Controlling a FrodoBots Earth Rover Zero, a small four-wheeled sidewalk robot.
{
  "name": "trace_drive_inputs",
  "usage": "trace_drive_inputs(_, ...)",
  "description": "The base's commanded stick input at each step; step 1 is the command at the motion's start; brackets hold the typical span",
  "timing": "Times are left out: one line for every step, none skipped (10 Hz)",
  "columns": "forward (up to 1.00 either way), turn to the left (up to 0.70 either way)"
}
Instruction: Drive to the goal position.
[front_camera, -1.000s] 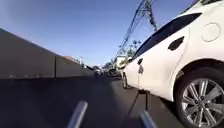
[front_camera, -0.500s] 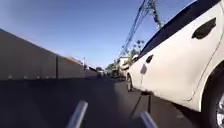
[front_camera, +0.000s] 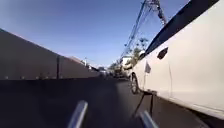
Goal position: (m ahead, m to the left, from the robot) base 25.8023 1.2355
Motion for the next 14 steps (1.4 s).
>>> trace_drive_inputs(0.85, 0.0)
trace_drive_inputs(0.85, 0.0)
trace_drive_inputs(0.85, 0.0)
trace_drive_inputs(0.85, 0.0)
trace_drive_inputs(0.85, 0.0)
trace_drive_inputs(0.85, 0.0)
trace_drive_inputs(0.85, 0.0)
trace_drive_inputs(0.85, 0.0)
trace_drive_inputs(0.85, 0.0)
trace_drive_inputs(0.85, 0.0)
trace_drive_inputs(0.85, 0.0)
trace_drive_inputs(0.85, 0.0)
trace_drive_inputs(0.85, 0.0)
trace_drive_inputs(0.85, 0.0)
